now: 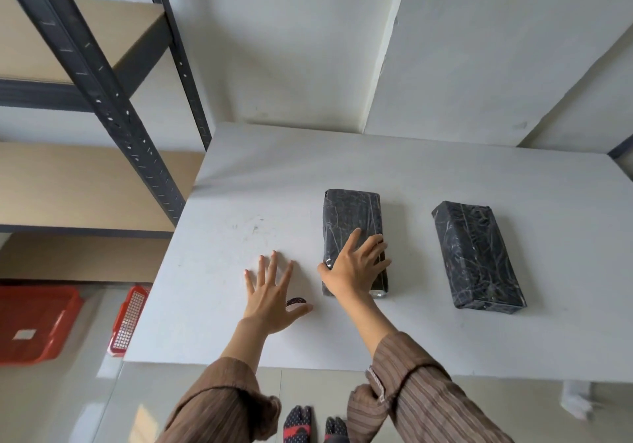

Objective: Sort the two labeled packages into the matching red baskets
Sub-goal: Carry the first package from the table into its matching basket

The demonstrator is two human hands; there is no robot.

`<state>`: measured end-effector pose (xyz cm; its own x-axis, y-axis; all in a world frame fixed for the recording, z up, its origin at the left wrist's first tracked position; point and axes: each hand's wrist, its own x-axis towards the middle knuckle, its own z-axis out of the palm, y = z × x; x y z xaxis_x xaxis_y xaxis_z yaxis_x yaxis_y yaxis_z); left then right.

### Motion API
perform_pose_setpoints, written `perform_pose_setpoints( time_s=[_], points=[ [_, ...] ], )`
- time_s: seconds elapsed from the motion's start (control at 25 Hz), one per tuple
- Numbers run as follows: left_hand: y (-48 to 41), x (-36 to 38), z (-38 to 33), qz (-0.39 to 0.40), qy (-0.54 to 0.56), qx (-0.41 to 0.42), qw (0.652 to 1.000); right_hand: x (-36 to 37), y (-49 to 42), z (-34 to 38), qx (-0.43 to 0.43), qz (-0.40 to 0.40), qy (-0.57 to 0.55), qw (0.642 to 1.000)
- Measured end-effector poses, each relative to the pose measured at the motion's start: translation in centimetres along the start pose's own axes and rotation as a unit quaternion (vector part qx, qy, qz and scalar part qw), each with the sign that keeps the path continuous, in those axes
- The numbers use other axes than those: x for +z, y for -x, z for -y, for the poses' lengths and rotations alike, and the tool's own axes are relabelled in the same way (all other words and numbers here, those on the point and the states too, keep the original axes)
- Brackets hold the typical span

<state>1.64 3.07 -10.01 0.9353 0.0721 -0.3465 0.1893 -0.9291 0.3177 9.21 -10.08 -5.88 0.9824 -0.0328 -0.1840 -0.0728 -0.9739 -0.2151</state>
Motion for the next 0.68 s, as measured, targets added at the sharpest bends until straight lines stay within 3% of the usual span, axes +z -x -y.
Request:
perform_pose_setpoints(
  time_s=[0.36,0.68],
  points=[
    [0.0,1.4,-0.1,-0.018,-0.033,-0.013,0.999,-1.6,-0.8,-5.3,-0.166,0.086,-0.003,0.982],
    [0.0,1.0,-0.8,-0.002,-0.04,-0.023,0.999,-5.8,-2.6,-8.8,-0.176,0.19,-0.215,0.942]
  ],
)
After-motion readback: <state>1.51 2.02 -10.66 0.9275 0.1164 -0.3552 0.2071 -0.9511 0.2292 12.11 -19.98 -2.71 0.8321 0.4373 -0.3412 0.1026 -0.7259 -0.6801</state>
